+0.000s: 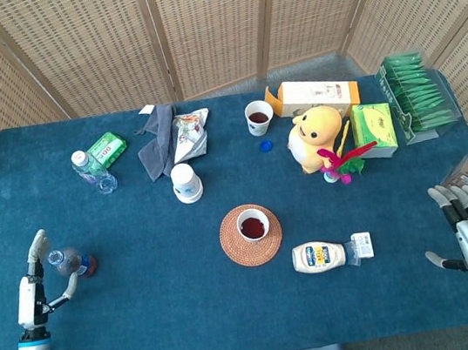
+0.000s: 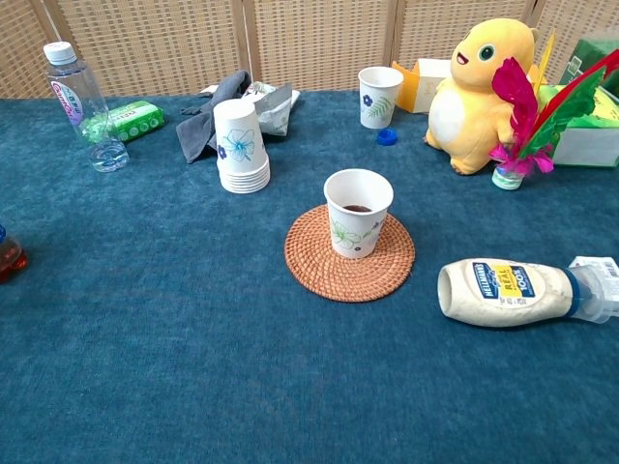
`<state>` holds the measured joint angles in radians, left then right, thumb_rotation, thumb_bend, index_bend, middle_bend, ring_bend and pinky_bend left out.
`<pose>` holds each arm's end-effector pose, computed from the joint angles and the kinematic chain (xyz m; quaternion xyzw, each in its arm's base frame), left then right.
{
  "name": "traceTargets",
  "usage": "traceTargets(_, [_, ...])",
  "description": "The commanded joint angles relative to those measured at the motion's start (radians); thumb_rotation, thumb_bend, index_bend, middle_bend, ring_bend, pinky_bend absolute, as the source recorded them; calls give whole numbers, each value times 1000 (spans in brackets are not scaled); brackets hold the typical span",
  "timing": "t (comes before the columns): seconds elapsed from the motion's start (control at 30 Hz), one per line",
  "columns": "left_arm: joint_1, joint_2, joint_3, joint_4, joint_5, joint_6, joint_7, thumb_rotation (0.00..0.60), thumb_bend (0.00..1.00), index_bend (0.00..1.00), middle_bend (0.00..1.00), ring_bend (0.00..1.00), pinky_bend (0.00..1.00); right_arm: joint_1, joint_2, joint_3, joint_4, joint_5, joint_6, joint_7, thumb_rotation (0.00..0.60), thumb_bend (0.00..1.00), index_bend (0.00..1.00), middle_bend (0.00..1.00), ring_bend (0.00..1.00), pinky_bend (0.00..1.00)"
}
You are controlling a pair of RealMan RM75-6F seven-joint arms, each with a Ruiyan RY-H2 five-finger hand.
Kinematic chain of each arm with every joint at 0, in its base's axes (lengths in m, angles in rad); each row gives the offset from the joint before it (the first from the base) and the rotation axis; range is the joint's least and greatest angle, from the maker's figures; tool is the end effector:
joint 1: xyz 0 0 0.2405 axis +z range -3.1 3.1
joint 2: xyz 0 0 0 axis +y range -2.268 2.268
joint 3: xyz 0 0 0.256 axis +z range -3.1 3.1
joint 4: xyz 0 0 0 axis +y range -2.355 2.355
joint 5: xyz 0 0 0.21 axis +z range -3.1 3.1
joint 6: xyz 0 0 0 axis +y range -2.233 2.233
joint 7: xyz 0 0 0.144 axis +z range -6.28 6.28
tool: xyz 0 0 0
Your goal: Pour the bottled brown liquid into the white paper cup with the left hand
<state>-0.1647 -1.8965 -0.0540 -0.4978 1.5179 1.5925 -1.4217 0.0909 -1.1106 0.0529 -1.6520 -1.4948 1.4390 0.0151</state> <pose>-0.3616 0.2107 0.0195 -0.3263 -0.5849 -0.6880 0.2794 -0.3053 -0.1827 0.1526 0.5939 -0.4133 0.3916 0.5683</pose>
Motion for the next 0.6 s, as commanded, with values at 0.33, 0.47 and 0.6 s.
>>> traceTargets(0.33, [22, 29, -9, -50, 1, 43, 0, 600, 411, 0, 0, 0, 39, 0, -1, -2, -3, -1, -1, -4, 600, 0, 0, 0, 0, 0])
traceTargets(0.47, [25, 51, -14, -93, 6, 70, 10, 600, 411, 0, 0, 0, 31, 0, -1, -3, -4, -3, -1, -5, 600, 0, 0, 0, 0, 0])
traceTargets(0.6, [21, 98, -11, -179, 20, 84, 38, 600, 410, 0, 0, 0, 8, -1, -1, -5, -6, -6, 0, -7, 600, 0, 0, 0, 0, 0])
